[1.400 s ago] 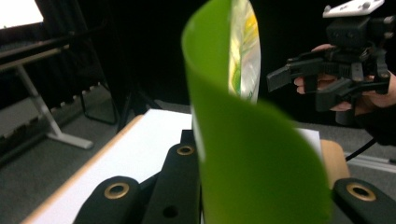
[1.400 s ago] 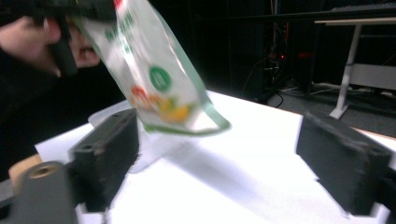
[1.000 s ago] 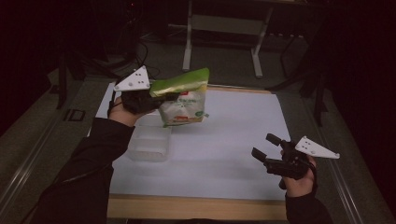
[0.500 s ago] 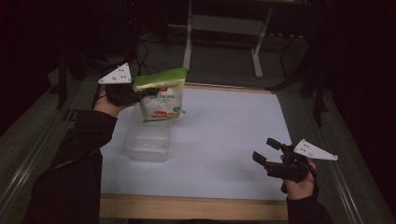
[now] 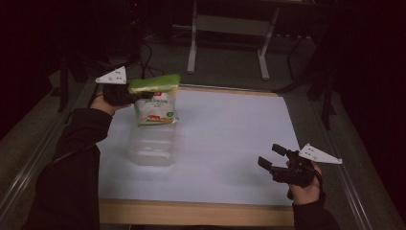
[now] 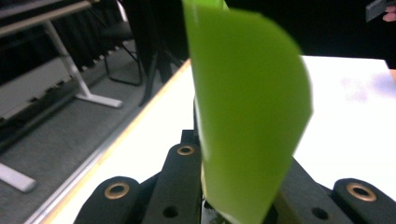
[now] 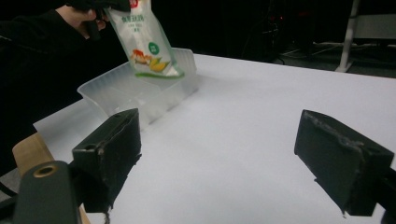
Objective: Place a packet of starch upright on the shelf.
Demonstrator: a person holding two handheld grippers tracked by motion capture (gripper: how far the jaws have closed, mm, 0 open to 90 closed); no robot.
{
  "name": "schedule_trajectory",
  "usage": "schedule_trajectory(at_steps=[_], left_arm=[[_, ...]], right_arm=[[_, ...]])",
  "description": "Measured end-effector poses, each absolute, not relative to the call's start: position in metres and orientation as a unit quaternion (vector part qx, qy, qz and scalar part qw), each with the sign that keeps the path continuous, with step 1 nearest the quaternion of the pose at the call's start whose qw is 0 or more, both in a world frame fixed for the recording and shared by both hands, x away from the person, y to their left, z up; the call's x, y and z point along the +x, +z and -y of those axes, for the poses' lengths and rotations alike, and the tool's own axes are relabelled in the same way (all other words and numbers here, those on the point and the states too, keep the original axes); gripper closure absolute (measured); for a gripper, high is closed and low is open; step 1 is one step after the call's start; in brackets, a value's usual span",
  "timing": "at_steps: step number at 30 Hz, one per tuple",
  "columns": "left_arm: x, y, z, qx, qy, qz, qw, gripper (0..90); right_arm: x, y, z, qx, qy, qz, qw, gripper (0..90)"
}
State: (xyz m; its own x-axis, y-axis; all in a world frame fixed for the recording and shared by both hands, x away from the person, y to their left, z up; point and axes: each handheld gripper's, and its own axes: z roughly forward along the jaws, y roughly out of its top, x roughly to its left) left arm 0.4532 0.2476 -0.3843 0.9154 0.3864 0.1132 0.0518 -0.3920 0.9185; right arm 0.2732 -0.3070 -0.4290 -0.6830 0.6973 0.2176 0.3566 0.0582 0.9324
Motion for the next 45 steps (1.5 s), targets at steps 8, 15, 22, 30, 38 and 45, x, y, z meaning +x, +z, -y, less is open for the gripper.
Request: schedule_trajectory(at_steps=[8,15,22,30,38,45], left_arm=[[0.456,-0.399,-0.253,0.827,0.158,-0.141,0.522,85.2],[0.457,-0.407,-0.258,0.836,0.156,-0.147,0.505,85.3],[0.461,-0.414,-0.252,0.843,0.155,-0.165,0.489,85.4],[0.459,-0.419,-0.244,0.859,0.159,-0.155,0.462,85.5],[0.456,-0.414,-0.240,0.871,0.171,-0.149,0.436,85.5],[0.451,-0.397,-0.244,0.870,0.157,-0.134,0.448,85.6]], right_arm=[[0.273,-0.430,0.308,0.371,0.579,-0.712,0.144,14.6],[0.272,-0.431,0.311,0.373,0.582,-0.709,0.141,14.6],[0.273,-0.434,0.311,0.375,0.582,-0.709,0.137,14.6],[0.275,-0.437,0.312,0.380,0.584,-0.705,0.133,14.7],[0.274,-0.435,0.310,0.376,0.586,-0.706,0.133,14.7],[0.274,-0.434,0.313,0.380,0.588,-0.702,0.135,14.6]])
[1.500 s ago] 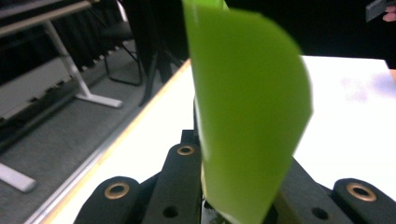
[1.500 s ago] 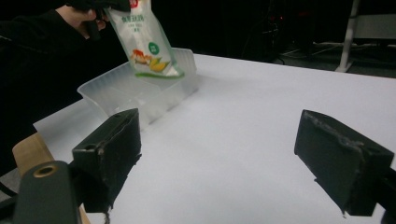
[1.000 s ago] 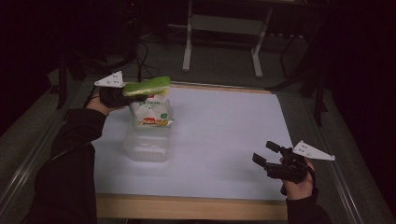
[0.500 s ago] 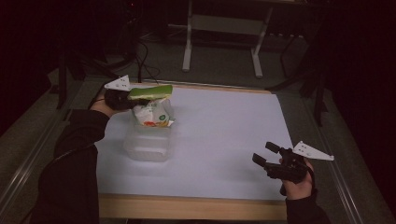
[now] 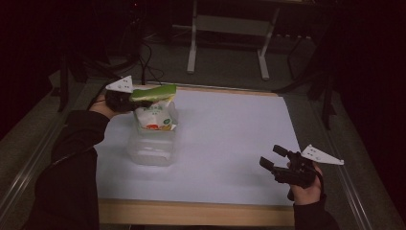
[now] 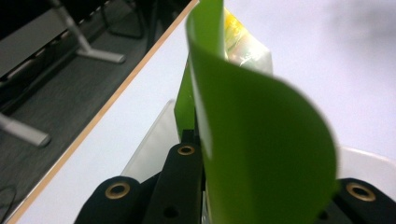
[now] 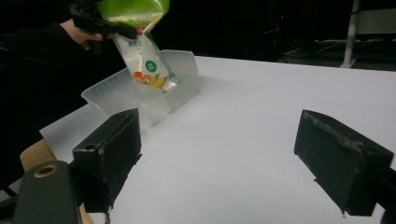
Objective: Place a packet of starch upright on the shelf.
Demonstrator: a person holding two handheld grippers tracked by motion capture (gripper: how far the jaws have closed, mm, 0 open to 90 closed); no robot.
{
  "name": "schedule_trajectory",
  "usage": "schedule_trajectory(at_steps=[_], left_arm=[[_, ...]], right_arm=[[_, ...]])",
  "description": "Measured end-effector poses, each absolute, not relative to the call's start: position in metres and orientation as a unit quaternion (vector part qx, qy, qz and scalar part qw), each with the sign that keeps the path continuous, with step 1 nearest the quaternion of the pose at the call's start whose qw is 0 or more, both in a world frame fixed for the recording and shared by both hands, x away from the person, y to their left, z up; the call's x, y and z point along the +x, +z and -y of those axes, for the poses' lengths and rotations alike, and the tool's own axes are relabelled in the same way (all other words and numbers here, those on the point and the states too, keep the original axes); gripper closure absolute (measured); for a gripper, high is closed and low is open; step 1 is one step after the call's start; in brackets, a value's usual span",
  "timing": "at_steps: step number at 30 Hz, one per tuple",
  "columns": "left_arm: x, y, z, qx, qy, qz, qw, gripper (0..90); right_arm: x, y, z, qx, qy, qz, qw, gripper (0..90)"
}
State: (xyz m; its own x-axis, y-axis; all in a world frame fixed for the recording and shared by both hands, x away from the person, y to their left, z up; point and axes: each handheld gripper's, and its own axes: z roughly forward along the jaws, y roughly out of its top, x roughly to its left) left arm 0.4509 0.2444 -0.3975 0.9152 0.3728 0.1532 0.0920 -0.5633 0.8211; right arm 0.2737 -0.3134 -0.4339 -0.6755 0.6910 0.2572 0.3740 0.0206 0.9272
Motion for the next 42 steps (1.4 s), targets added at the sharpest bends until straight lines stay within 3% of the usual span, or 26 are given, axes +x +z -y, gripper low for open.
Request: schedule_trajectory(at_steps=[9,25,27,29,31,32,39,42], left_arm=[[0.458,-0.404,-0.229,0.885,0.145,-0.135,0.422,85.5],[0.462,-0.440,-0.236,0.856,0.132,-0.181,0.465,85.4],[0.461,-0.438,-0.236,0.850,0.132,-0.190,0.473,81.6],[0.460,-0.436,-0.236,0.840,0.130,-0.201,0.487,71.8],[0.459,-0.433,-0.236,0.832,0.133,-0.218,0.492,71.1],[0.458,-0.432,-0.237,0.830,0.135,-0.228,0.492,62.2],[0.450,-0.423,-0.239,0.811,0.130,-0.273,0.502,48.2],[0.446,-0.421,-0.242,0.800,0.137,-0.293,0.505,32.2]], right_arm=[[0.274,-0.435,0.315,0.381,0.589,-0.700,0.133,14.6],[0.272,-0.437,0.317,0.381,0.588,-0.701,0.129,14.7],[0.273,-0.436,0.316,0.380,0.588,-0.702,0.129,14.7],[0.273,-0.435,0.315,0.378,0.587,-0.704,0.129,14.7],[0.273,-0.435,0.315,0.377,0.587,-0.705,0.130,14.6],[0.273,-0.434,0.315,0.375,0.586,-0.707,0.130,14.6],[0.271,-0.434,0.322,0.379,0.575,-0.711,0.138,14.7],[0.271,-0.435,0.324,0.381,0.576,-0.710,0.139,14.6]])
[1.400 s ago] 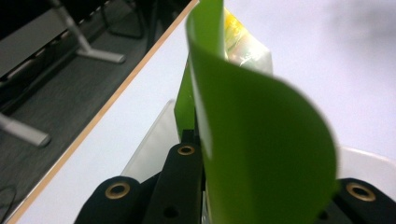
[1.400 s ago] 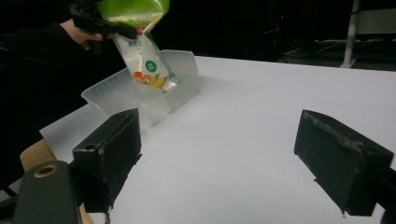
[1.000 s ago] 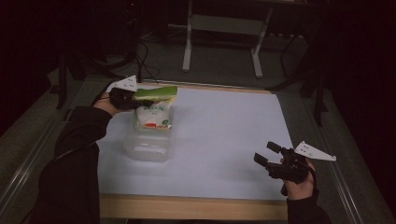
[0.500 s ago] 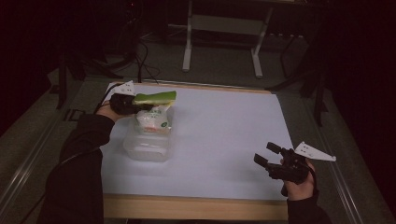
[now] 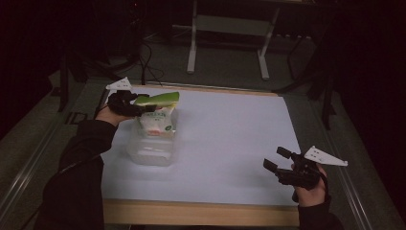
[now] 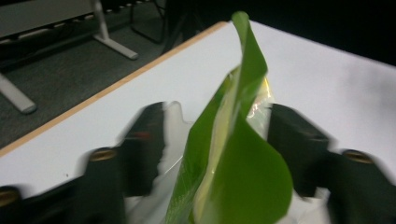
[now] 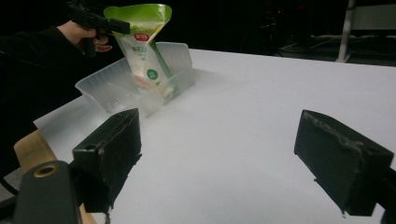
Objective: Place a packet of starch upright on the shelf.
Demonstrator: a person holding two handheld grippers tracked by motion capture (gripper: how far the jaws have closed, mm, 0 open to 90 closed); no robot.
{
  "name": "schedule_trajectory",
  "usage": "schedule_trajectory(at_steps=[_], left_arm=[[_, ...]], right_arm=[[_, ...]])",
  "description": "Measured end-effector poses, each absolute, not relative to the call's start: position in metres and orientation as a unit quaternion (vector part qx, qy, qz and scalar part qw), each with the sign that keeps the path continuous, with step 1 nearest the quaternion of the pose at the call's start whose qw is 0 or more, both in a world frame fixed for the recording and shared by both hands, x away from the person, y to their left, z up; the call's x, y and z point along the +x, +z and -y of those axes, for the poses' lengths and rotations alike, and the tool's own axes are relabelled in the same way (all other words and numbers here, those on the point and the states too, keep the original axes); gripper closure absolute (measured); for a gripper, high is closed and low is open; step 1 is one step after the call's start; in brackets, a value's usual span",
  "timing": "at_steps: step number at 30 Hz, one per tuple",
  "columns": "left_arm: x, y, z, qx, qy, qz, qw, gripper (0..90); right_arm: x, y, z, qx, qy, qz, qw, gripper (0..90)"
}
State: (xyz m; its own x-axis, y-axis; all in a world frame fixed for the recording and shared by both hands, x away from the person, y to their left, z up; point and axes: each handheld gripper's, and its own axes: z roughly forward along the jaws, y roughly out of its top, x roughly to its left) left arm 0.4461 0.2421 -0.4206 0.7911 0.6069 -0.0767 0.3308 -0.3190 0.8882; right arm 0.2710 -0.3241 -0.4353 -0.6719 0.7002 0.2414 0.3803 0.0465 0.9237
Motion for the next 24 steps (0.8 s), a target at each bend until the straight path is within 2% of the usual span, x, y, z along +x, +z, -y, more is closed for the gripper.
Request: schedule_trajectory(at_steps=[2,4,6,8,16,24], left_arm=[[0.443,-0.420,-0.242,0.799,0.146,-0.299,0.501,21.2],[0.441,-0.419,-0.243,0.792,0.142,-0.313,0.505,13.5],[0.437,-0.419,-0.242,0.795,0.152,-0.318,0.494,10.2],[0.433,-0.418,-0.243,0.789,0.150,-0.336,0.492,0.6],[0.414,-0.419,-0.253,0.772,0.153,-0.378,0.488,0.6],[0.386,-0.411,-0.249,0.771,0.167,-0.376,0.485,0.6]], right_arm=[[0.271,-0.436,0.324,0.381,0.577,-0.709,0.139,14.7],[0.271,-0.437,0.324,0.380,0.578,-0.709,0.139,14.7],[0.271,-0.438,0.324,0.378,0.578,-0.710,0.139,14.7],[0.271,-0.438,0.324,0.378,0.579,-0.709,0.140,14.6],[0.271,-0.442,0.326,0.381,0.579,-0.707,0.137,14.7],[0.270,-0.442,0.325,0.382,0.578,-0.708,0.137,14.7]])
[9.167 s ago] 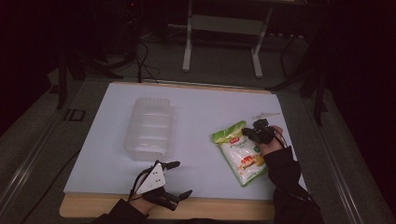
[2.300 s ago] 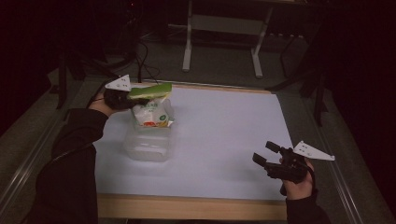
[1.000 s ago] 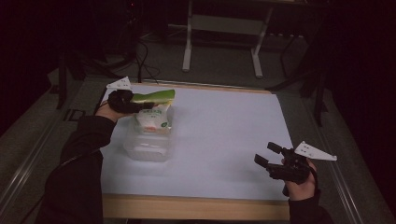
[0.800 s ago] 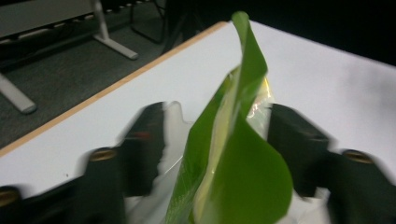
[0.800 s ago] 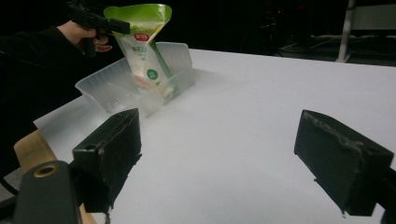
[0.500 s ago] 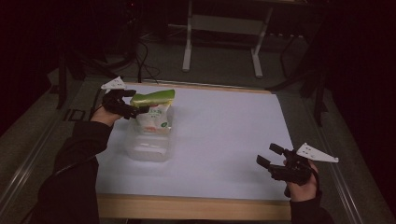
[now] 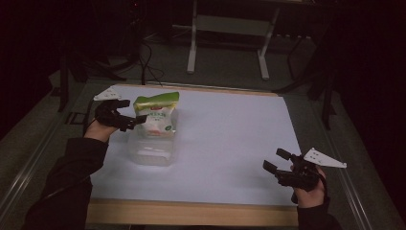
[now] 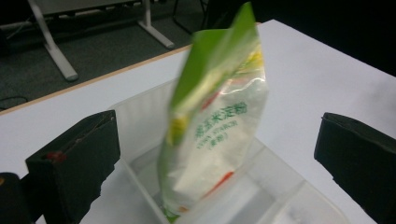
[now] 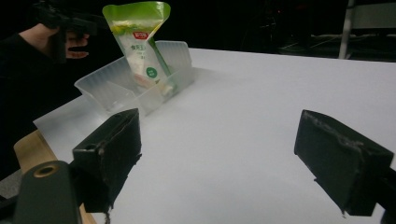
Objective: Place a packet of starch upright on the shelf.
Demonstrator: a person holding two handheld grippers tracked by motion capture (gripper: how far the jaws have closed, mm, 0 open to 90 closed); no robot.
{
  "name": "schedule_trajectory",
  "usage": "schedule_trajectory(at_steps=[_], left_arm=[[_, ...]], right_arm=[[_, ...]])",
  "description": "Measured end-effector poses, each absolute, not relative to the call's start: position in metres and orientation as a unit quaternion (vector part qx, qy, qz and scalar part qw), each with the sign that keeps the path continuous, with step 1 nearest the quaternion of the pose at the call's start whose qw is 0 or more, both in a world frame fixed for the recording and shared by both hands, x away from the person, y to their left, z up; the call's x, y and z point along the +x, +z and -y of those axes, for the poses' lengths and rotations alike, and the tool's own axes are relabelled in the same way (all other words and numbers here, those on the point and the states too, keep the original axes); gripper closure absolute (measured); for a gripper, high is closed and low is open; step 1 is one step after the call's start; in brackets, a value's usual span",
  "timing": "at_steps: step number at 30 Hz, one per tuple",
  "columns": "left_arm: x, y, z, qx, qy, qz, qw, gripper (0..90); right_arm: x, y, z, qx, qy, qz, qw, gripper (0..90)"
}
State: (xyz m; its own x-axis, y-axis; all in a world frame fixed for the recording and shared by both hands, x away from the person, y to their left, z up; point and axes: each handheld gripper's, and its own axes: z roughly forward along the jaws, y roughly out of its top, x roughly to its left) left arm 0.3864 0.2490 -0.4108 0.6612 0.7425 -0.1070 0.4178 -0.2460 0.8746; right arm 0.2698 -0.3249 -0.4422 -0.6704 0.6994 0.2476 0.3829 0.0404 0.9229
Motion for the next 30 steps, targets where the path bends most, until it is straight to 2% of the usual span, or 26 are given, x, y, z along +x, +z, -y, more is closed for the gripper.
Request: schedule_trajectory(at_steps=[10,18,30], left_arm=[[0.358,-0.413,-0.233,0.786,0.166,-0.355,0.478,0.7],[0.328,-0.412,-0.209,0.788,0.140,-0.317,0.510,0.7],[0.299,-0.404,-0.175,0.791,0.136,-0.283,0.525,0.7]], right_arm=[[0.270,-0.443,0.324,0.382,0.574,-0.712,0.137,14.6],[0.270,-0.445,0.323,0.383,0.571,-0.713,0.139,14.6],[0.269,-0.445,0.321,0.380,0.569,-0.716,0.138,14.6]])
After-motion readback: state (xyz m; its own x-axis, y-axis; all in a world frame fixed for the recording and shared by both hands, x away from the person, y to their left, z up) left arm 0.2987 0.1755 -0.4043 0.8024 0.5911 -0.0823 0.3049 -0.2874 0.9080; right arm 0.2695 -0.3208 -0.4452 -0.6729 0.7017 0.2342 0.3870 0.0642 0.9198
